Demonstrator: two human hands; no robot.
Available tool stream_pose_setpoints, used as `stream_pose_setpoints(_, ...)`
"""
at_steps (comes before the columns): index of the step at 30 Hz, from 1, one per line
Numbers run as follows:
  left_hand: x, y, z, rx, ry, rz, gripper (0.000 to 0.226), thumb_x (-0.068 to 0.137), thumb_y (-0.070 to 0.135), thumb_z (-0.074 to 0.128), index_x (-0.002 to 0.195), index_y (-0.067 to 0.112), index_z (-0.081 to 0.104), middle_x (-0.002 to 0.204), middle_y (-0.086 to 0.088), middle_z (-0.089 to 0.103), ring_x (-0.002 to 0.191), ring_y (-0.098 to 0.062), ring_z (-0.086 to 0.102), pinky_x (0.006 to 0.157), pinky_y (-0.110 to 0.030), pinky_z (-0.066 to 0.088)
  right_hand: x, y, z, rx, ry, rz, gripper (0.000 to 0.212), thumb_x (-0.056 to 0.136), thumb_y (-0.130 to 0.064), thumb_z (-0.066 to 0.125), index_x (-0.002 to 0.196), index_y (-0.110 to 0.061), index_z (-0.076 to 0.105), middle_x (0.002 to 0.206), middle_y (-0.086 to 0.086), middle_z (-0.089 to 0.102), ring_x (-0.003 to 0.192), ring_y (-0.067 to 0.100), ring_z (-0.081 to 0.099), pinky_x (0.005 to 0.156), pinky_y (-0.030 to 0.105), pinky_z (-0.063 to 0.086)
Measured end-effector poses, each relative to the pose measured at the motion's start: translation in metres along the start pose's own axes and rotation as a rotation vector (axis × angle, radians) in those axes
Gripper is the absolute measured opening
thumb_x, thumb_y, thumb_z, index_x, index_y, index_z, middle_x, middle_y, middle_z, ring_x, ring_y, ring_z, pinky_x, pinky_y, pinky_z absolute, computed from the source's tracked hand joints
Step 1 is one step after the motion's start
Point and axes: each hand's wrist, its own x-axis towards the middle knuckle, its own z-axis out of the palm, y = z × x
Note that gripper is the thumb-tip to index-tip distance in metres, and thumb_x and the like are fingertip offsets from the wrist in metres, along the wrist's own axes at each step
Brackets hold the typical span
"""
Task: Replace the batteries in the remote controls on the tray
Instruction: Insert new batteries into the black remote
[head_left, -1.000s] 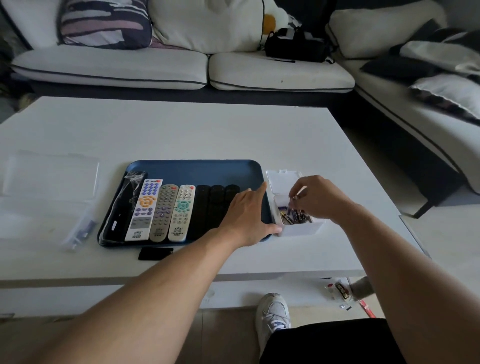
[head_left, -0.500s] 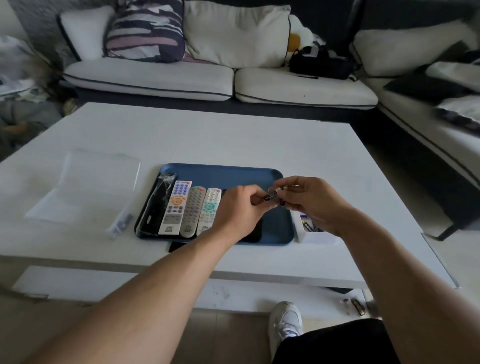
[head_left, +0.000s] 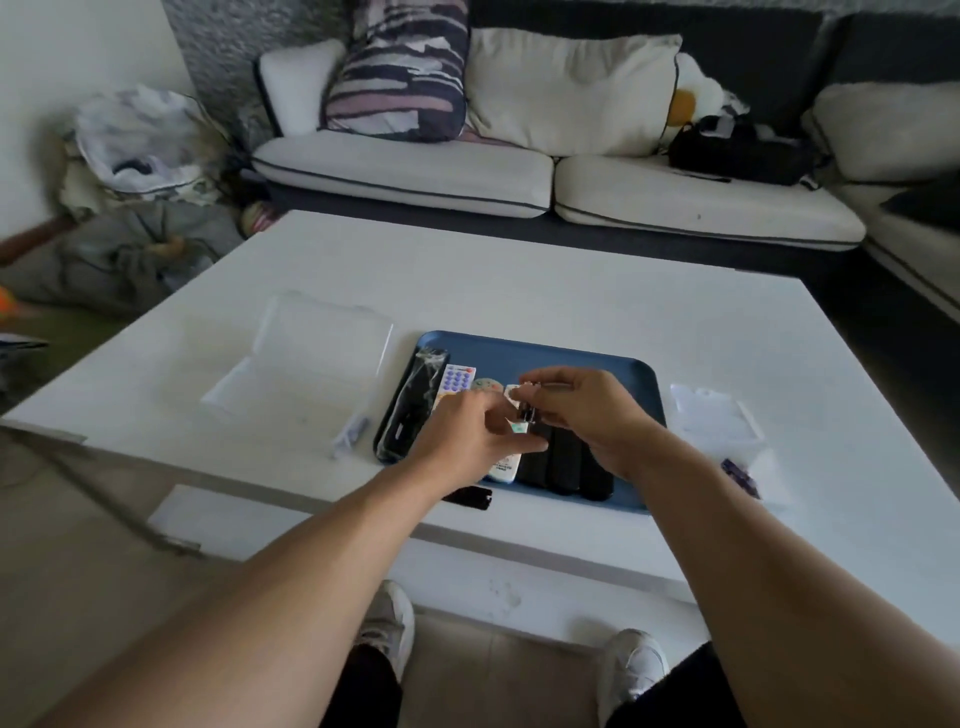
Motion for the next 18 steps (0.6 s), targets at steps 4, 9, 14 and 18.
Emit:
stream_pose_setpoints(4, 0.001, -0.035, -0.022, 0.227, 0.030, -0.331, 0.036, 0.092, 0.033, 0.068, 0.125, 0.020, 0.062, 0.117, -0.002, 0.070, 0.107, -0.024, 0.065, 0.079, -0.029, 0.046, 0.017, -0.009, 0.026, 0.232, 0.124, 0.050, 0.014, 0.095, -0.010, 0.067, 0.108, -0.010, 0.072, 0.102, 0.011, 0.076, 0.093, 0.022, 0.072, 0.093, 0.037, 0.057)
stream_pose_setpoints(9, 0.006, -0.065, -0.034, 0.343, -0.019, -0.500, 0.026, 0.090, 0.022, 0.057, 0.115, 0.014, 0.056, 0.118, -0.011, 0.066, 0.104, -0.033, 0.063, 0.080, -0.037, 0.051, 0.022, 0.001, 0.039, 0.247, 0.025, 0.157, 0.016, 0.099, -0.008, 0.061, 0.112, -0.009, 0.070, 0.098, 0.010, 0.076, 0.089, 0.026, 0.073, 0.084, 0.038, 0.061)
stream_pose_setpoints(14, 0.011, -0.060, -0.032, 0.391, 0.019, -0.552, 0.031, 0.090, 0.016, 0.060, 0.116, 0.009, 0.044, 0.118, -0.015, 0.062, 0.105, -0.038, 0.063, 0.076, -0.039, 0.048, 0.024, 0.013, 0.034, 0.073, 0.043, 0.120, 0.016, 0.097, -0.012, 0.065, 0.110, -0.014, 0.073, 0.096, 0.003, 0.078, 0.087, 0.023, 0.076, 0.084, 0.037, 0.061)
stream_pose_setpoints(18, 0.017, -0.057, -0.041, 0.399, -0.050, -0.624, 0.017, 0.086, 0.016, 0.060, 0.101, 0.009, 0.057, 0.086, -0.008, 0.063, 0.061, -0.024, 0.064, 0.050, -0.026, 0.045, 0.028, 0.011, 0.032, 0.058, 0.032, 0.083, 0.014, 0.097, -0.014, 0.066, 0.108, -0.017, 0.072, 0.095, 0.001, 0.078, 0.086, 0.021, 0.076, 0.085, 0.037, 0.061)
